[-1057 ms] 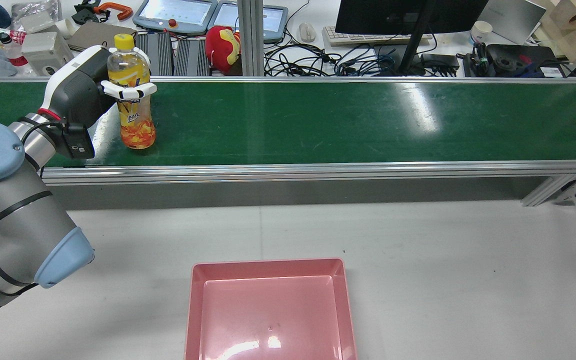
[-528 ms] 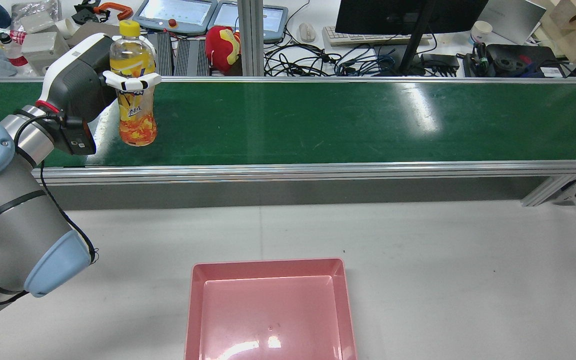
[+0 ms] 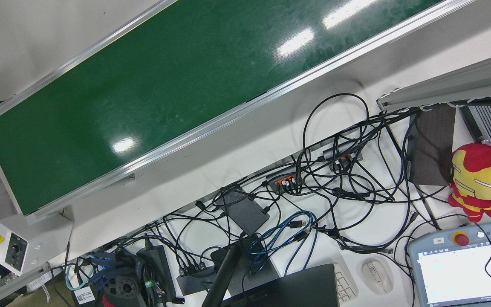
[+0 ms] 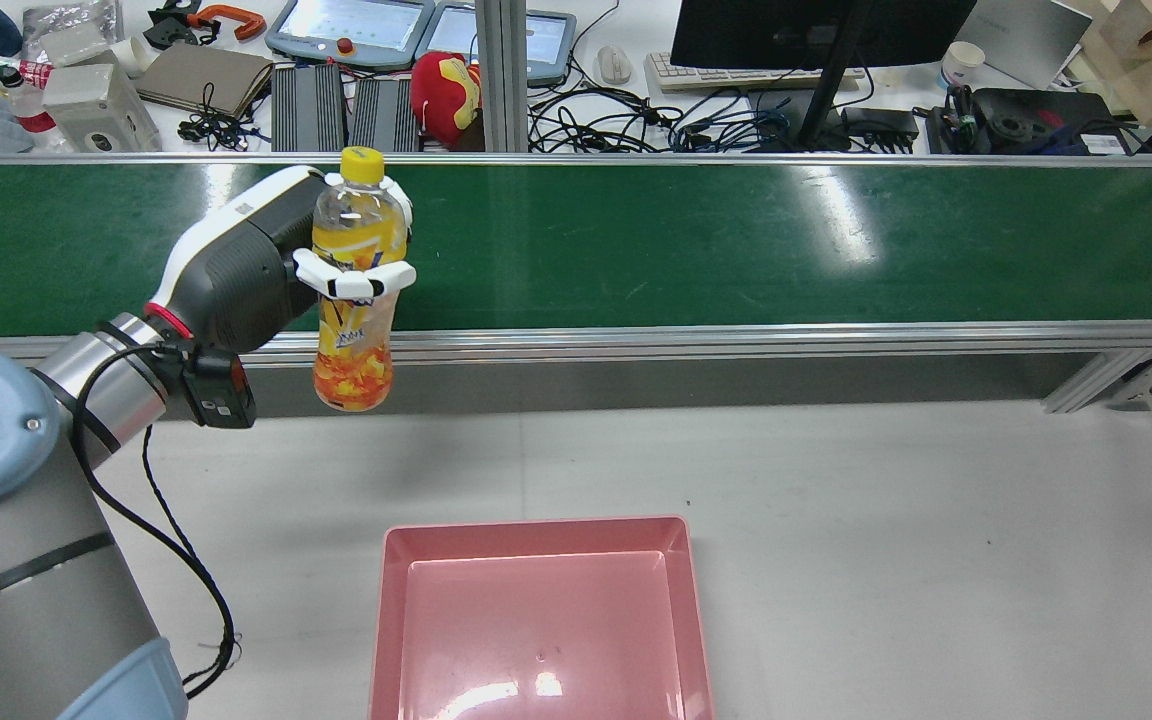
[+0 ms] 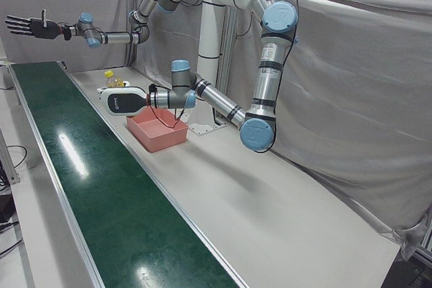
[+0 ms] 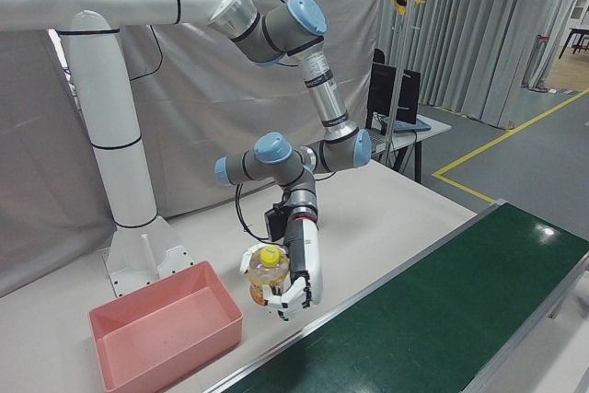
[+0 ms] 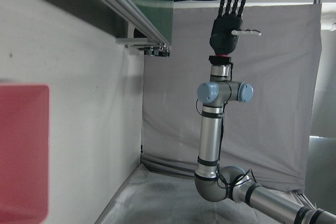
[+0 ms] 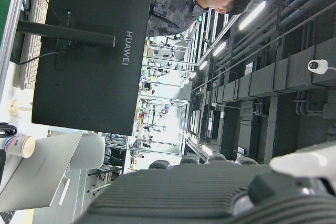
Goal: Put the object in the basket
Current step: 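Carry the bottle toward the robot and lower it over the pink tray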
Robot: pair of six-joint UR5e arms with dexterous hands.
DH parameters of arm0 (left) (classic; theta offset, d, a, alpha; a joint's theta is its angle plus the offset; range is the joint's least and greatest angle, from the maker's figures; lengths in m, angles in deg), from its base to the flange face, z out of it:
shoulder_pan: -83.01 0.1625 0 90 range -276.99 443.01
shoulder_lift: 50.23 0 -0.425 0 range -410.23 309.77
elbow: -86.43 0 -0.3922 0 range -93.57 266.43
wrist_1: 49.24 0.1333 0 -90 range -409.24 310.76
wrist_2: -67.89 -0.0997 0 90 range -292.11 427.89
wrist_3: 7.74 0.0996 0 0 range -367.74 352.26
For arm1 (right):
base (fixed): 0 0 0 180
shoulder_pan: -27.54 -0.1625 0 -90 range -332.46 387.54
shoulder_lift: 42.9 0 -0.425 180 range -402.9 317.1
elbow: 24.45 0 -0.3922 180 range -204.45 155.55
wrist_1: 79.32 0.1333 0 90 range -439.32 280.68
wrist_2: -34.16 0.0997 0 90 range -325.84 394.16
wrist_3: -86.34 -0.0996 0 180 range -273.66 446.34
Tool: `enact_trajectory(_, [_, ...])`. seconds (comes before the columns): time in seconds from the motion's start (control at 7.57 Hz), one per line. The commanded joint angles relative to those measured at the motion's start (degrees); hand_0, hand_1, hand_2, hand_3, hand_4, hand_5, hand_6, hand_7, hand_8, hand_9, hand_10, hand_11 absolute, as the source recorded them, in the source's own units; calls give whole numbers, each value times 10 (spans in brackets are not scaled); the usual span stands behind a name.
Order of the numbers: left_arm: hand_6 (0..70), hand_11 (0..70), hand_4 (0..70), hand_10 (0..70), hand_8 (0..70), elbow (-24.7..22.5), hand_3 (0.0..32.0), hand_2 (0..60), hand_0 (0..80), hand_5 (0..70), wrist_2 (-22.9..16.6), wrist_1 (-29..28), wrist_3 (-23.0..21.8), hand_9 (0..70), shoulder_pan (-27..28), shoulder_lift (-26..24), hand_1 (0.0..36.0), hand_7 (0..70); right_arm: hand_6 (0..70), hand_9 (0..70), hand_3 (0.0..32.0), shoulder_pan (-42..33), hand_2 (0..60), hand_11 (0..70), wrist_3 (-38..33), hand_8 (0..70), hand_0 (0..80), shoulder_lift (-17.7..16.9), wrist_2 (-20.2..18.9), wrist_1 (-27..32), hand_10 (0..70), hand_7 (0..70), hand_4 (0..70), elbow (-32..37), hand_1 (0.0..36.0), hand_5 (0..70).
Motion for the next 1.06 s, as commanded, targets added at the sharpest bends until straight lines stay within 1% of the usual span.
enact_trajectory(0.0, [665, 700, 700, 596, 700, -25, 0, 600, 610, 700, 1, 14, 35, 700, 118, -3, 330, 614, 0, 0, 0, 0, 0, 0, 0, 0, 0, 0, 0, 0, 0, 0, 0, 0, 0, 0])
enact_trajectory(0.13, [666, 700, 700, 597, 700, -25, 0, 600, 624, 700, 2, 14, 57, 700, 150, -4, 336, 612, 0, 0, 0, 0, 0, 0, 0, 0, 0, 0, 0, 0, 0, 0, 0, 1, 0, 0])
enact_trajectory(0.26, [655, 700, 700, 591, 700, -24, 0, 600, 616, 700, 4, 14, 68, 700, 182, -8, 325, 604, 0, 0, 0, 0, 0, 0, 0, 0, 0, 0, 0, 0, 0, 0, 0, 1, 0, 0])
enact_trajectory(0.4, [697, 700, 700, 599, 700, -22, 0, 600, 593, 700, 6, 16, 69, 700, 201, -6, 311, 643, 0, 0, 0, 0, 0, 0, 0, 0, 0, 0, 0, 0, 0, 0, 0, 1, 0, 0])
enact_trajectory(0.53, [670, 700, 700, 574, 700, -25, 0, 600, 585, 700, 5, 26, 89, 700, 202, -6, 291, 616, 0, 0, 0, 1, 0, 0, 0, 0, 0, 0, 0, 0, 0, 0, 0, 2, 0, 0])
enact_trajectory(0.66, [495, 694, 700, 487, 666, -25, 0, 524, 624, 700, 5, 42, 98, 700, 203, -6, 235, 464, 0, 0, 0, 1, 0, 0, 0, 0, 0, 0, 0, 0, 0, 0, 0, 2, 0, 0])
enact_trajectory(0.79, [236, 550, 623, 384, 383, -31, 0, 151, 619, 700, 4, 69, 98, 500, 202, -5, 178, 259, 0, 0, 0, 1, 0, 0, 0, 0, 0, 0, 0, 0, 0, 0, 0, 2, 0, 0])
enact_trajectory(0.92, [114, 458, 396, 312, 245, -42, 0, 0, 610, 622, 4, 98, 98, 343, 200, -3, 112, 184, 0, 0, 0, 0, 0, 0, 0, 0, 0, 0, 0, 0, 0, 0, 0, 2, 0, 0])
